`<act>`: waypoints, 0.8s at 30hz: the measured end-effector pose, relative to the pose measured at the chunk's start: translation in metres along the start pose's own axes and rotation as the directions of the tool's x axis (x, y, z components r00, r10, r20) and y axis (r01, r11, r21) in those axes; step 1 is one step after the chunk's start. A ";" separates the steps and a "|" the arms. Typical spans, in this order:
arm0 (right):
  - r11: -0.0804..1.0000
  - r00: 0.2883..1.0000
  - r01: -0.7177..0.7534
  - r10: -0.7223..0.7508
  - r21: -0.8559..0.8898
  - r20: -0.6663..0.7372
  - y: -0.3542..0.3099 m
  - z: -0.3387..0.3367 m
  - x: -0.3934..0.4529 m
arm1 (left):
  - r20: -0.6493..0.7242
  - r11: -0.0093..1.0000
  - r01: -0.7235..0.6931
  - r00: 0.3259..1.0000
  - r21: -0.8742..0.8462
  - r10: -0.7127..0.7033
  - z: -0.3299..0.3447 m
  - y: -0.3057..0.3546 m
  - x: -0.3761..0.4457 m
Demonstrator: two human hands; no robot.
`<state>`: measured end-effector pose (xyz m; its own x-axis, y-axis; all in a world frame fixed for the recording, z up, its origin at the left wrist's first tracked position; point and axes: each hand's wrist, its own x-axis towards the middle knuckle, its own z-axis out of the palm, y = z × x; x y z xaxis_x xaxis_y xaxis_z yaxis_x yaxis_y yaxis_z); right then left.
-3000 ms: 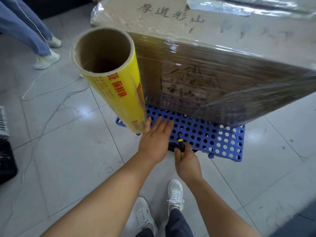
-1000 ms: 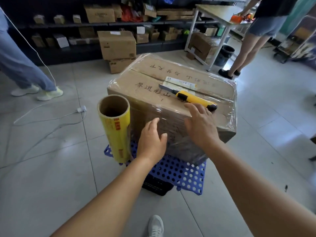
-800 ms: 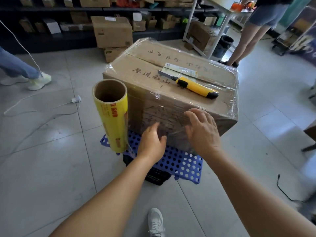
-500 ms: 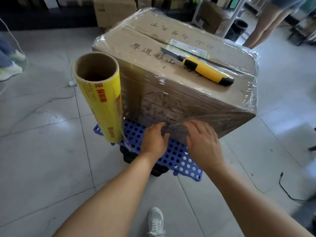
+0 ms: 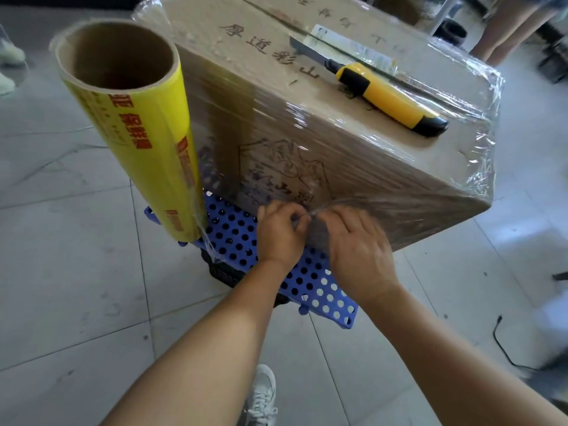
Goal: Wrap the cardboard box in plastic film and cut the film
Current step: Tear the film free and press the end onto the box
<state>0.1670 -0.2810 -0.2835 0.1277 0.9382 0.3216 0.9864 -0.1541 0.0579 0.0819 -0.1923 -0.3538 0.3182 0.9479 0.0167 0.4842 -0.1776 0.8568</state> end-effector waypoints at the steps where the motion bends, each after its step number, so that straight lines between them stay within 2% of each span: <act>1: 1.000 1.000 0.001 -0.001 0.004 -0.012 -0.001 -0.001 0.002 | -0.006 1.000 -0.013 1.000 -0.005 0.013 -0.005 -0.001 -0.003; 3: 1.000 0.999 -0.002 0.001 -0.007 -0.042 -0.005 -0.004 0.005 | -0.018 0.997 -0.068 0.998 -0.023 0.068 -0.018 -0.002 -0.010; 6: 0.999 1.000 -0.025 0.024 -0.021 -0.015 -0.011 -0.012 0.011 | -0.008 0.987 -0.136 0.991 -0.086 0.136 -0.036 -0.004 -0.022; 8: 0.999 0.998 -0.008 0.012 -0.049 0.067 -0.015 -0.023 0.020 | -0.006 0.984 -0.152 0.988 -0.093 0.152 -0.045 -0.004 -0.028; 9: 0.998 0.988 0.003 0.008 -0.070 0.154 -0.018 -0.030 0.026 | -0.010 0.982 -0.166 0.986 -0.092 0.166 -0.048 -0.004 -0.029; 10: 0.996 0.961 0.011 0.014 -0.087 0.277 -0.020 -0.038 0.033 | -0.015 0.978 -0.185 0.983 -0.093 0.185 -0.052 -0.004 -0.031; 13: 0.990 0.797 0.006 0.082 -0.143 0.598 -0.024 -0.052 0.056 | -0.007 0.971 -0.222 0.975 -0.092 0.222 -0.062 -0.005 -0.035; 15: 0.989 0.690 -0.056 0.137 -0.136 0.710 -0.026 -0.056 0.068 | 0.011 0.973 -0.213 0.977 -0.085 0.215 -0.066 -0.005 -0.037; 17: 0.992 0.623 -0.107 0.121 -0.069 0.773 -0.030 -0.063 0.077 | 0.028 0.975 -0.206 0.978 -0.085 0.209 -0.069 -0.004 -0.038; 19: 0.984 0.610 -0.174 0.083 0.031 0.788 -0.032 -0.071 0.083 | 0.053 0.975 -0.205 0.976 -0.086 0.210 -0.072 -0.003 -0.039; 22: 0.943 0.633 -0.294 0.071 0.155 0.771 -0.033 -0.087 0.093 | 0.078 0.975 -0.206 0.974 -0.081 0.212 -0.074 -0.003 -0.039; 24: 0.940 0.655 -0.296 0.073 0.166 0.752 -0.031 -0.092 0.099 | 0.091 0.979 -0.188 0.977 -0.082 0.195 -0.075 -0.004 -0.037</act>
<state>0.1395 -0.2122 -0.1663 0.2343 0.8363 -0.4957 0.9070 -0.3715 -0.1981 0.0066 -0.2070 -0.3192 0.4790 0.8671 0.1369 0.3468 -0.3302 0.8779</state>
